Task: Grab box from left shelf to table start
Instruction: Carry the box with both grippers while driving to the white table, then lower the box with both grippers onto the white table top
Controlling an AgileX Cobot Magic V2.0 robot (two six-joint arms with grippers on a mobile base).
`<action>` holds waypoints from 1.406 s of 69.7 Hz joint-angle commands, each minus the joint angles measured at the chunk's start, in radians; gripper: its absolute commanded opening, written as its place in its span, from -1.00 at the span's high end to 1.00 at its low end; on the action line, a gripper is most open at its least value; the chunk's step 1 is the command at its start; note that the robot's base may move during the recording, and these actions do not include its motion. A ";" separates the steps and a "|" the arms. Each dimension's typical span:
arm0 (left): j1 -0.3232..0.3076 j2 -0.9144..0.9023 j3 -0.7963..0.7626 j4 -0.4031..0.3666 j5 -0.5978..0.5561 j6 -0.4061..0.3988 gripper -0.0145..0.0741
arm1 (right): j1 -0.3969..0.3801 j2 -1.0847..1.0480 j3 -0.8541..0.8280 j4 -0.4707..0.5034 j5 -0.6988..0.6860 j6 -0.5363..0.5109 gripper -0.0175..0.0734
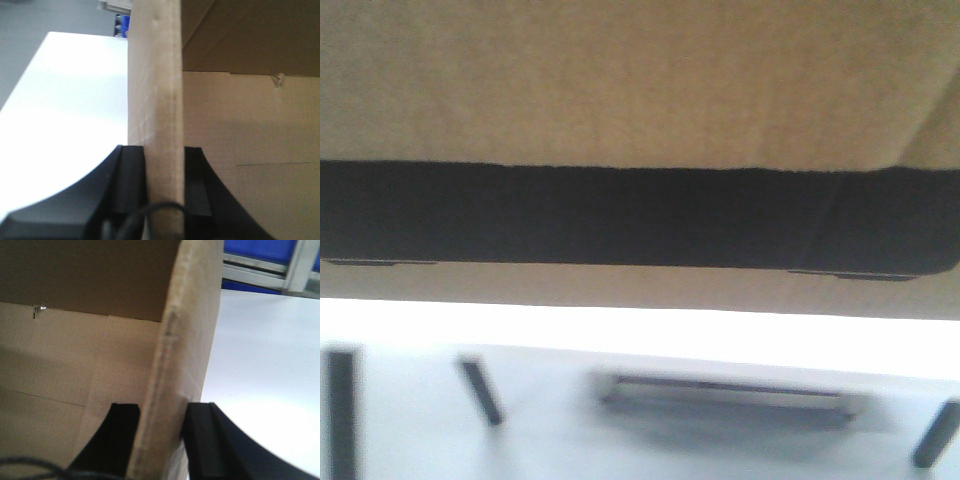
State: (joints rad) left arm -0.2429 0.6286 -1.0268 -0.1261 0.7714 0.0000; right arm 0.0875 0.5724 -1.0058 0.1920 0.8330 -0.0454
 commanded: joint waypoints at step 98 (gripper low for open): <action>-0.015 -0.008 -0.044 -0.141 -0.147 0.000 0.91 | 0.001 0.009 -0.038 0.041 -0.137 -0.027 0.49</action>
State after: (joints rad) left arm -0.2429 0.6286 -1.0268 -0.1261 0.7714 0.0000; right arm 0.0875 0.5724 -1.0058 0.1920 0.8330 -0.0454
